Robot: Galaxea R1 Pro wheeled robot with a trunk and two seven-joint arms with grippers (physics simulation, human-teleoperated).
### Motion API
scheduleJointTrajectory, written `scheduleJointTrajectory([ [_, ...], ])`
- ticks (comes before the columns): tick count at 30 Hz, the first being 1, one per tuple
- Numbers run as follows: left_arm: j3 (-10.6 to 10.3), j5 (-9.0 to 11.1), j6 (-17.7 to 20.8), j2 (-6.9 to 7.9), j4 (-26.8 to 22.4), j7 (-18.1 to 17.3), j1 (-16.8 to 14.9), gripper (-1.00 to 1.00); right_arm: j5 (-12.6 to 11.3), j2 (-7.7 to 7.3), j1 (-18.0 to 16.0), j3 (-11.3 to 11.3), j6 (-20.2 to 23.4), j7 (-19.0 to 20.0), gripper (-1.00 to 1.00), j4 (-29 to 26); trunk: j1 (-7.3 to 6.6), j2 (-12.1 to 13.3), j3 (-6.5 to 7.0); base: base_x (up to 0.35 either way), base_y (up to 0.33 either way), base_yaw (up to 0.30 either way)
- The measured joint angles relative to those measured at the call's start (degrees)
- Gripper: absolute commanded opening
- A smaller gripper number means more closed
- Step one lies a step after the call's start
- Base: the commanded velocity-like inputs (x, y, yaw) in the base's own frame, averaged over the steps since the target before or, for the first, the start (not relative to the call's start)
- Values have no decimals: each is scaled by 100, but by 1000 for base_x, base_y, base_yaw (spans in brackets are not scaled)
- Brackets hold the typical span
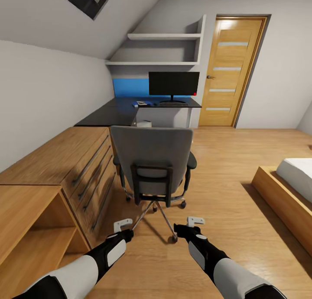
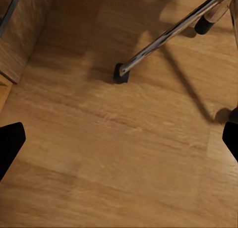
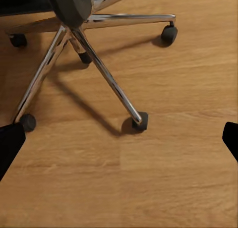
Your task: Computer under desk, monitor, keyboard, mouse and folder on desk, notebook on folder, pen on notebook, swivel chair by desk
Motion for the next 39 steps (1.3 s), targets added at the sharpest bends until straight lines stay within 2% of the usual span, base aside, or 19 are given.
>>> scheduleJointTrajectory([
  [11,-7,-17,-213,-3,-4,29,0,100,28,8,0,48,5,-5,100,-31,242,-441,-198,0,0,0],
  [39,1,-21,-245,-29,-5,41,0,100,38,-7,0,41,-23,-9,100,-150,857,-1564,-700,0,0,0],
])
